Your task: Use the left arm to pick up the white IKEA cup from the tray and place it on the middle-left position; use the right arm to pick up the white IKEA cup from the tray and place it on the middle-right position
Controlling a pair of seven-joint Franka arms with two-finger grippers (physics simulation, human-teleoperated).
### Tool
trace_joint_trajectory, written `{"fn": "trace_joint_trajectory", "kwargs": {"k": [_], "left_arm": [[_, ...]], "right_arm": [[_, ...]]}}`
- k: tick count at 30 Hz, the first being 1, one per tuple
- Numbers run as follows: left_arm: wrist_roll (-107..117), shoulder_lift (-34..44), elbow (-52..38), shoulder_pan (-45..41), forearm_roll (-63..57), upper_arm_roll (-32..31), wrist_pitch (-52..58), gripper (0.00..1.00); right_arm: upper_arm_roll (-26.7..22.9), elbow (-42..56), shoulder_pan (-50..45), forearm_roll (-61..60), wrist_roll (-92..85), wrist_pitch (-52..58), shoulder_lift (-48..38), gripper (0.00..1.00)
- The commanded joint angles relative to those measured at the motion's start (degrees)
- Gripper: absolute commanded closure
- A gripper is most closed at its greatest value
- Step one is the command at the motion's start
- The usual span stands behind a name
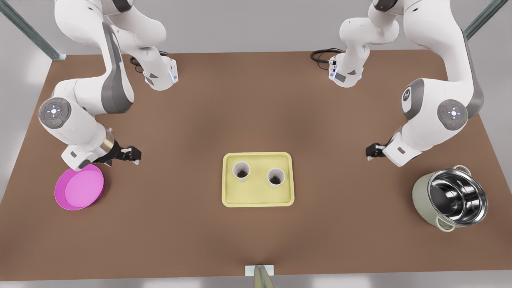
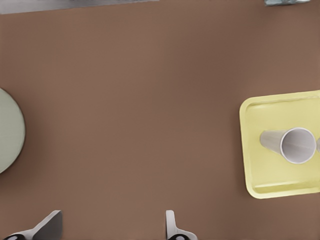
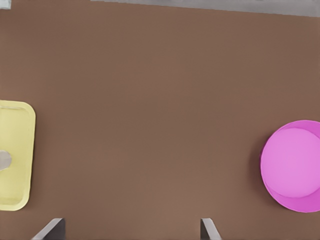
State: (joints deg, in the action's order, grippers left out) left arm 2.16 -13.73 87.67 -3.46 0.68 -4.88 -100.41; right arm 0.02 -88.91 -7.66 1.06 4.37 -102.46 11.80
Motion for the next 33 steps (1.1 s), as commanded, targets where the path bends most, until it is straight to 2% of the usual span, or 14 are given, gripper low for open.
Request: {"fn": "trace_joint_trajectory", "kwargs": {"k": [1, 3, 8, 10, 11, 12, 13, 16, 21, 23, 29, 33], "left_arm": [[-0.66, -0.07, 0.31, -0.05, 0.37, -0.04, -2.95, 0.0], [-0.06, -0.95, -0.66, -1.63, 0.2, -0.83, -3.65, 0.0], [29.74, -9.65, -5.93, -20.0, -1.73, -1.36, -4.0, 0.0], [35.72, -12.9, -5.67, -22.46, -1.12, -1.36, -5.76, 0.0], [35.81, -14.13, -5.32, -22.9, -1.74, -1.36, -6.29, 0.0], [35.89, -14.31, -0.23, -22.9, -1.82, -1.36, -12.17, 0.0], [36.95, -14.66, 1.01, -23.61, -1.82, -1.36, -14.81, 0.0], [36.42, -17.38, -2.5, -23.08, -2.7, -0.92, -15.34, 0.0], [35.72, -23.18, -3.21, -22.99, -3.58, -0.92, -21.23, 0.0], [35.72, -24.5, -5.67, -22.99, -3.41, -0.92, -22.29, 0.0], [35.63, -26.97, -5.14, -22.99, -3.41, -0.92, -26.24, 0.0], [35.9, -27.14, -4.62, -23.43, -3.23, -1.0, -28.09, 0.0]], "right_arm": [[-0.02, 0.23, 0.37, 0.87, 6.7, -3.71, 0.33, 0.0], [-0.02, 0.4, 0.11, 1.22, 6.79, -3.71, 2.44, 0.0], [0.42, 7.96, -14.39, 0.78, 6.88, -2.48, 9.29, 0.0], [4.29, 8.05, -15.27, 0.61, 7.58, -6.69, 10.79, 0.0], [5.08, 7.96, -15.36, 0.61, 8.9, -7.22, 11.4, 0.0], [5.96, 7.96, -15.36, 0.61, 9.43, -7.22, 11.93, 0.0], [6.83, 7.96, -15.36, 0.69, 8.9, -7.57, 13.07, 0.0], [7.71, 7.26, -17.03, 0.96, 8.99, -16.27, 16.15, 0.0], [7.63, 6.91, -16.95, 0.78, 9.25, -21.73, 19.93, 0.0], [7.63, 8.31, -17.29, 0.78, 10.83, -21.73, 21.69, 0.0], [9.65, 17.19, -17.74, 0.69, 14.61, -19.53, 28.19, 0.0], [9.38, 17.1, -17.3, 1.13, 14.17, -19.53, 30.3, 0.0]]}}
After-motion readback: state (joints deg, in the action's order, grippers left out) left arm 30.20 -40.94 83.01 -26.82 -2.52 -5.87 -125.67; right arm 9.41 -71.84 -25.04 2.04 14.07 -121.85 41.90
